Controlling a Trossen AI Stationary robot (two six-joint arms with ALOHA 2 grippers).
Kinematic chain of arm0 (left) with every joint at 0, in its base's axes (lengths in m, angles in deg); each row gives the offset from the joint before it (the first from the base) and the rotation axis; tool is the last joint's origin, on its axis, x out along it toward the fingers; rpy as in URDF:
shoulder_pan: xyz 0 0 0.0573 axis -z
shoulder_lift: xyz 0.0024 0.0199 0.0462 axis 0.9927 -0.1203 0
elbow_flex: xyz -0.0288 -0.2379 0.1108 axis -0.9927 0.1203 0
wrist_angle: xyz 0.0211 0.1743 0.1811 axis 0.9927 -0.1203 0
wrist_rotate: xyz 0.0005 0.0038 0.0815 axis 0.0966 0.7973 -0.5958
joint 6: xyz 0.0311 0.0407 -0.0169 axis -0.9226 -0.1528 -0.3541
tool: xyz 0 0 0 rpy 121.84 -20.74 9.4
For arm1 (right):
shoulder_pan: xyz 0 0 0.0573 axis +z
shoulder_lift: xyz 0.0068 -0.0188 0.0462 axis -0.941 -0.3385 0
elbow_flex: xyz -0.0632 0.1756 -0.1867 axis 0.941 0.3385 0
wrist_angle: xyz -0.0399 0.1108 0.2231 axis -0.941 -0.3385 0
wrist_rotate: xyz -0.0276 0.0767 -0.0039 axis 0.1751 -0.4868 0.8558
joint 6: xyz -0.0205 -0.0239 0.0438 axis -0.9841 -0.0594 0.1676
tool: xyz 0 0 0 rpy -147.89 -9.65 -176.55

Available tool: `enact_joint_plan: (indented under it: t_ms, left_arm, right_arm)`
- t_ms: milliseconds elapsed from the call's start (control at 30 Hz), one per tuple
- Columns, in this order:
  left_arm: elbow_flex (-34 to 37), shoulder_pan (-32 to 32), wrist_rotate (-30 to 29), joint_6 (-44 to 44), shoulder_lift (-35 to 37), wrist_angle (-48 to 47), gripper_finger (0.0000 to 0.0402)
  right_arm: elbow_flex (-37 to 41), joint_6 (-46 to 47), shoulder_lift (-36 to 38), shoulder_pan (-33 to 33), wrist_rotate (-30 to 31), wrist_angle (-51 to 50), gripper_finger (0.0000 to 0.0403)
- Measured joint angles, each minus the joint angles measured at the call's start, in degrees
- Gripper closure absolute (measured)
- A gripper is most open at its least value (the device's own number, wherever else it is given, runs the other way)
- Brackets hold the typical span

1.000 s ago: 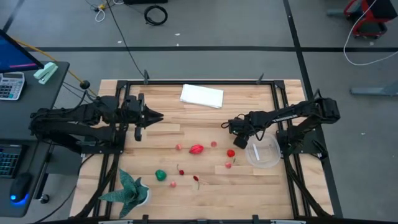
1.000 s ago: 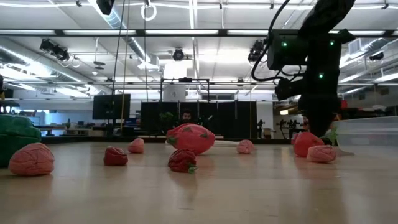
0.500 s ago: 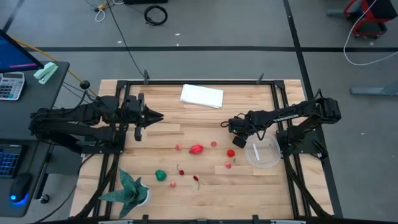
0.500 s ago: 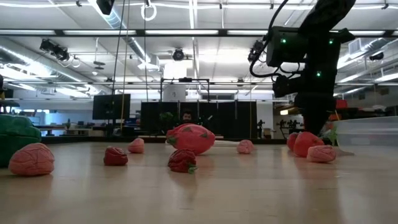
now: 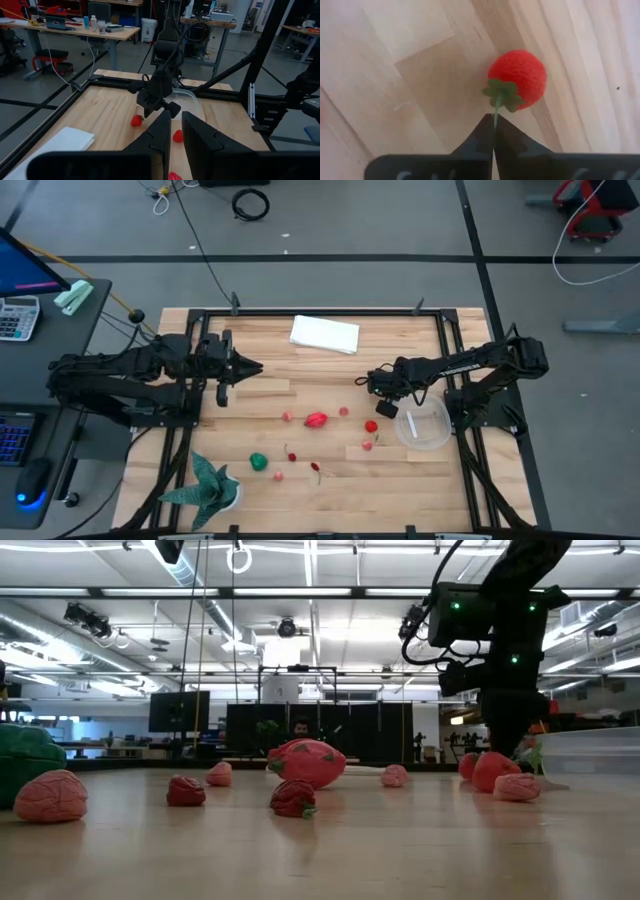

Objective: Pick and placing Produce into tupperware
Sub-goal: Put the red strawberry into the transparent bin

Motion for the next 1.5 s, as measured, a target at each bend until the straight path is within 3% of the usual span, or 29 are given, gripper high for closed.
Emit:
enact_joint_plan:
  t_ms: [233,500,667,767,900,1100,1300,1500]
  left_arm:
    - [0.0,-0.01,0.0,0.01,0.0,0.0,0.0347]
    - [0.0,-0.01,-0.02,0.03,0.02,0.0,0.035]
    - [0.0,0.0,0.0,0.2,0.02,-0.02,0.0353]
    - [0.0,-0.01,0.0,1.32,0.0,-0.07,0.035]
    - [-0.02,-0.01,0.0,1.49,0.0,-0.13,0.0351]
    - [-0.02,0.01,0.0,1.52,0.0,-0.11,0.0358]
    - [-0.02,0.07,0.02,2.58,0.0,-0.15,0.036]
    - [-0.02,0.05,0.02,4.84,0.0,-0.15,0.036]
  right_arm:
    - [-3.98,-2.8,0.0,0.17,2.75,-1.95,0.0399]
    - [-16.97,-0.64,0.02,3.03,8.0,-18.25,0.0401]
    - [-24.03,11.27,0.04,8.3,6.78,-37.73,0.0401]
    - [-25.8,23.31,0.18,13.57,1.79,-49.3,0.0402]
    - [-23.92,31.38,4.22,22.31,-9.93,-41.53,0.0402]
    - [-19.28,46.69,5.15,32.26,-9.37,-43.73,0.0403]
    - [-10.07,47.25,5.01,33.2,-9.56,-37.26,0.0403]
    - [-3.55,39.12,4.98,31.58,-9.61,-26.35,0.0394]
